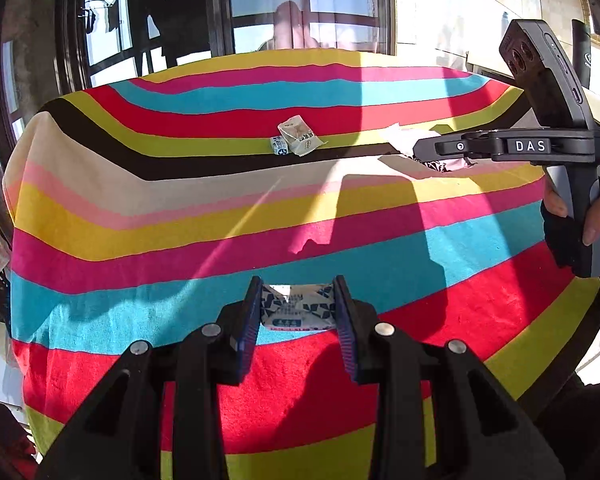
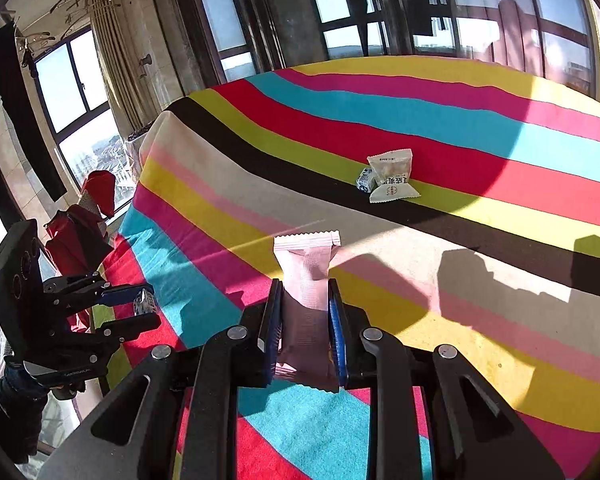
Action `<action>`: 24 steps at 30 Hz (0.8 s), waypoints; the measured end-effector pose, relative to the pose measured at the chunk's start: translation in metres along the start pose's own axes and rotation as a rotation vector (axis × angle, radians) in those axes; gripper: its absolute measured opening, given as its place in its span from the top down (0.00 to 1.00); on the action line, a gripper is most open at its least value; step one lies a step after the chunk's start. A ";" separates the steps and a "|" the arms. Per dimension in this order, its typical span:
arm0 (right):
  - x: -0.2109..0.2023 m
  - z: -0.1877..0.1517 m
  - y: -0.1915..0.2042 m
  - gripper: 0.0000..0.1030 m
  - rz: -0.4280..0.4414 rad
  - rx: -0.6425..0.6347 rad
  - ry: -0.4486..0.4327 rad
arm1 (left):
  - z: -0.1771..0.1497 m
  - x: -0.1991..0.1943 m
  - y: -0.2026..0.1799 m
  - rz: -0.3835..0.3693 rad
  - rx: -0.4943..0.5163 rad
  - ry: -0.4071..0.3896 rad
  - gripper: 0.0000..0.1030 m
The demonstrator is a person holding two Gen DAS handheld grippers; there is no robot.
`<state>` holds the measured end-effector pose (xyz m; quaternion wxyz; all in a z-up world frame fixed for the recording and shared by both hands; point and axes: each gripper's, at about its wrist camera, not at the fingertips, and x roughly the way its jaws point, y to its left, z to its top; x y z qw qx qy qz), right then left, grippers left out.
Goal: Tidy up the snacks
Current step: 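Carry the pink bar and milk candy to the white box and release both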
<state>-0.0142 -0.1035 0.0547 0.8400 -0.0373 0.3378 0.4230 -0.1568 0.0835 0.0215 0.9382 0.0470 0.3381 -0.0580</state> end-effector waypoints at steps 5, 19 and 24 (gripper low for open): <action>0.005 -0.007 0.055 0.76 0.092 -0.065 0.018 | -0.029 -0.024 0.012 0.077 -0.043 0.007 0.66; 0.039 -0.046 0.206 0.76 0.296 -0.310 0.154 | -0.126 -0.099 0.061 0.319 -0.244 0.095 0.66; 0.048 -0.066 0.243 0.76 0.316 -0.406 0.205 | -0.163 -0.109 0.084 0.359 -0.376 0.132 0.66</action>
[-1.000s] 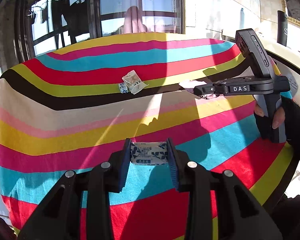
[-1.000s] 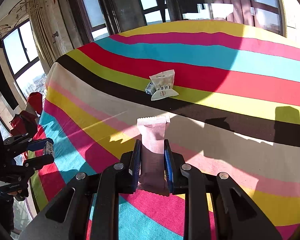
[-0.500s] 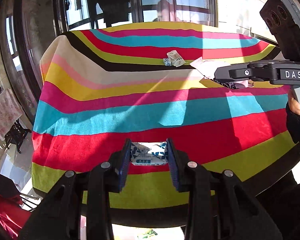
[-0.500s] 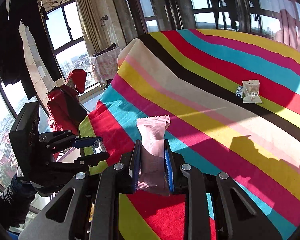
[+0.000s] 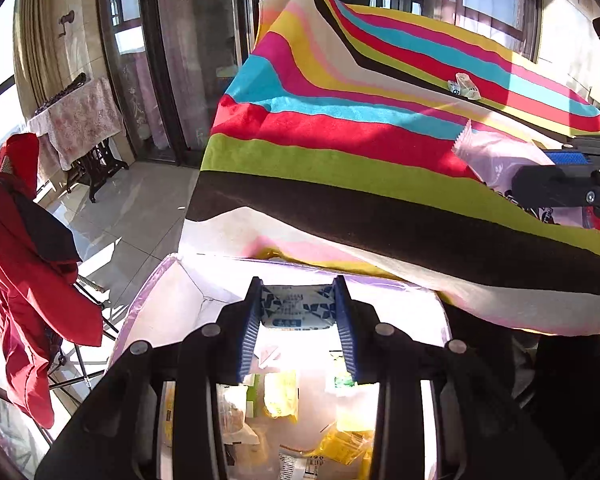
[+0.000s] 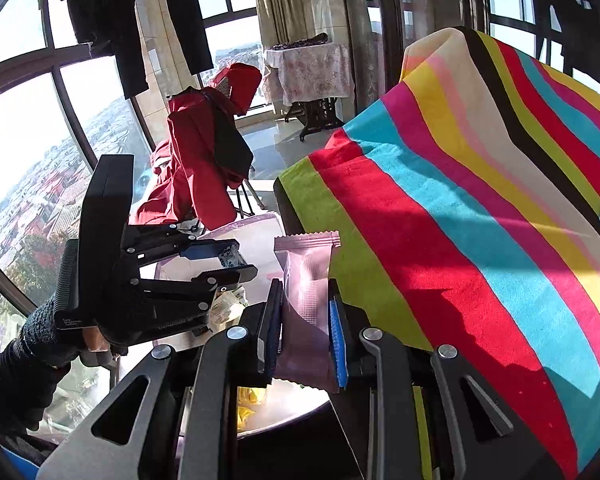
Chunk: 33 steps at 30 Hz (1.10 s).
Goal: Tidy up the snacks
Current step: 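Carry the pink bar and milk candy to the white box and release both, then move both tools back over the last packets on the table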
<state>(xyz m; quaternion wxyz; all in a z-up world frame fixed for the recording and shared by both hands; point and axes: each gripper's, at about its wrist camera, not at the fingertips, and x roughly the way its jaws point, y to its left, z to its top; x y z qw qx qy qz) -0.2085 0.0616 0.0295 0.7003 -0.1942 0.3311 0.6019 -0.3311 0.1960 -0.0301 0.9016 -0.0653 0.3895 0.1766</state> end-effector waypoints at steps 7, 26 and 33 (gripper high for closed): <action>0.029 -0.007 0.041 0.76 0.028 -0.096 0.086 | -0.026 0.008 0.028 0.054 -0.061 0.048 0.66; 0.039 -0.030 0.071 0.33 0.129 -0.154 0.143 | -0.049 0.017 0.056 0.229 -0.120 0.120 0.10; 0.015 -0.028 0.045 0.33 0.127 -0.065 0.085 | -0.032 0.016 0.046 0.245 -0.107 0.101 0.07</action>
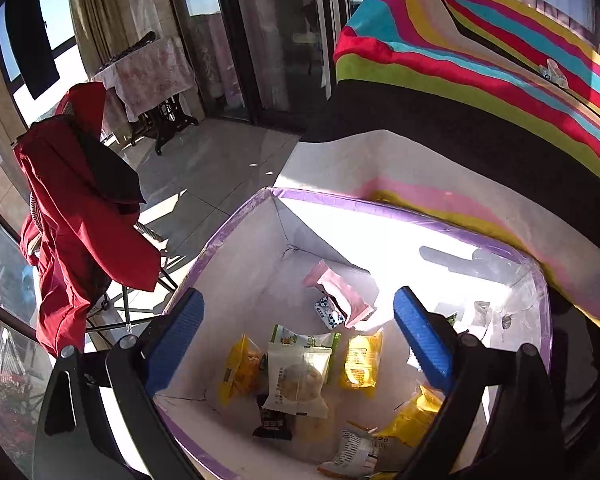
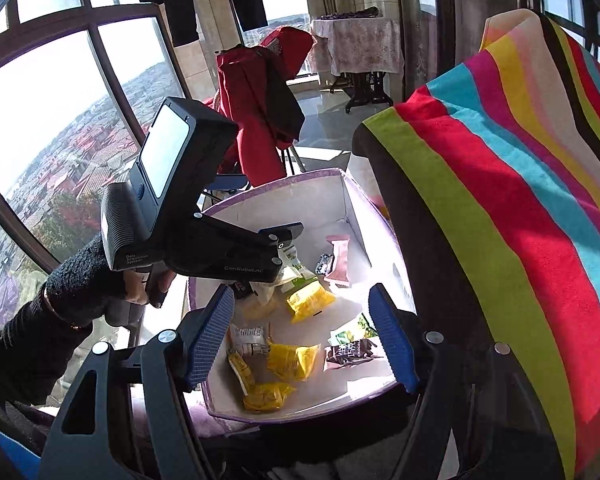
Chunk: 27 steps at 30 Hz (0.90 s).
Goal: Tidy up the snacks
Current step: 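Move both tools back over the last packets on the table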
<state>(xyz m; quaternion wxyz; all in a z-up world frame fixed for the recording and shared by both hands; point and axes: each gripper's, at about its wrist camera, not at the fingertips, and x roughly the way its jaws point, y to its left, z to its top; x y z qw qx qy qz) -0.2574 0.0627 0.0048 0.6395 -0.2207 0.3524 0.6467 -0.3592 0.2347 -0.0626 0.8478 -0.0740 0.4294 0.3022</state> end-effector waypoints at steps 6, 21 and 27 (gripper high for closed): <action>-0.028 -0.004 -0.018 0.32 0.007 0.045 -0.081 | 0.029 -0.021 -0.014 0.081 0.020 -0.065 0.02; -0.123 -0.033 -0.127 0.18 -0.228 0.276 -0.285 | 0.180 -0.047 -0.137 -0.368 -0.014 -0.195 0.02; -0.164 -0.049 -0.225 0.17 -0.401 0.498 -0.311 | 0.234 0.008 -0.239 -0.526 0.024 -0.058 0.02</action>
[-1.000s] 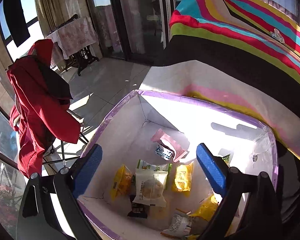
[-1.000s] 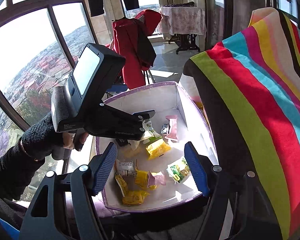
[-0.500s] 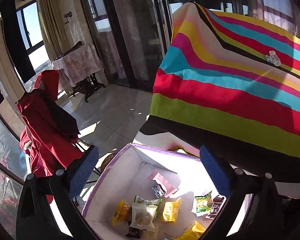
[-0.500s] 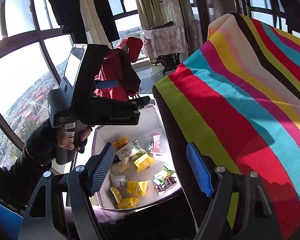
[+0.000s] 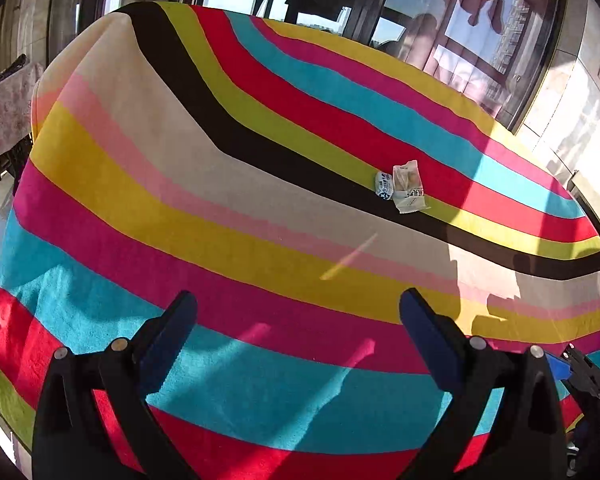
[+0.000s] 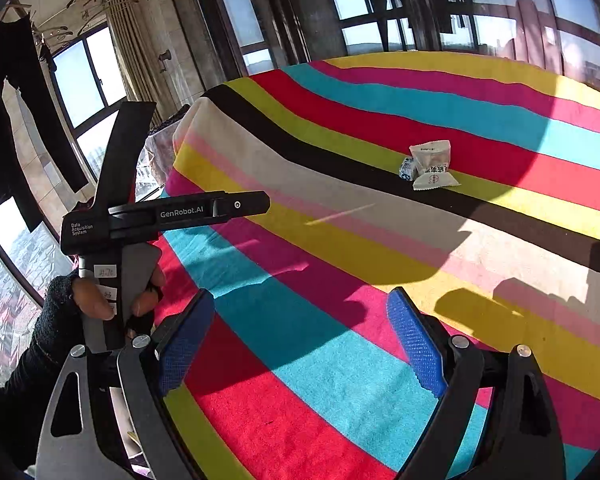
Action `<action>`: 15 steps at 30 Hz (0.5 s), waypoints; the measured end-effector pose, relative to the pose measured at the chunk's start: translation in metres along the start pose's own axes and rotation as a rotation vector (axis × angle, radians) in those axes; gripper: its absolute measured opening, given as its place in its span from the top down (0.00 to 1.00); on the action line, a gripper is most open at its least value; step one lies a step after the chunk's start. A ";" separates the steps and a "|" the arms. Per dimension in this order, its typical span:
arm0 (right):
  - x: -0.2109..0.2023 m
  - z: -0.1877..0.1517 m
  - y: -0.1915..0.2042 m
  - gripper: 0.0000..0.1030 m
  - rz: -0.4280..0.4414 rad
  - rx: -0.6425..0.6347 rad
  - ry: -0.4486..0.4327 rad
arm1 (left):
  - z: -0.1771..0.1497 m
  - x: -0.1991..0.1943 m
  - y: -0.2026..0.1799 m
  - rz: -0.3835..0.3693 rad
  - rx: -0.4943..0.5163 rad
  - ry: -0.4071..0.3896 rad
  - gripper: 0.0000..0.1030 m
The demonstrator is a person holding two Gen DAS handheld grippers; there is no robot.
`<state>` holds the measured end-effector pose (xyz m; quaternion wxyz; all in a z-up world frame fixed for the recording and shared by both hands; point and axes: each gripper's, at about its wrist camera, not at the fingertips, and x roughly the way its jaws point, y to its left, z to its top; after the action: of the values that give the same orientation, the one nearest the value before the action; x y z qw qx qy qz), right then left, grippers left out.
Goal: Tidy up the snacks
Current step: 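Move both tools back over the last packets on the table, then grasp the clear nut packet with the right tool and lift it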
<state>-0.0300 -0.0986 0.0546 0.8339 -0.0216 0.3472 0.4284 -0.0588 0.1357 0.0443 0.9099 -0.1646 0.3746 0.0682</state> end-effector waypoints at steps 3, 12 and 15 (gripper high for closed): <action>0.016 0.022 -0.040 0.17 -0.124 0.036 -0.008 | 0.016 0.034 -0.025 -0.006 0.027 -0.011 0.02; 0.121 0.074 -0.100 0.16 -0.456 -0.349 0.142 | 0.039 0.088 -0.044 -0.013 0.100 0.008 0.02; 0.152 0.083 -0.101 0.16 -0.458 -0.535 0.199 | 0.039 0.093 -0.031 -0.099 0.057 0.043 0.02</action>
<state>0.1495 -0.0284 0.0003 0.8353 -0.3579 0.2884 0.3018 0.0404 0.1204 0.0122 0.9082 -0.1583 0.3874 0.0090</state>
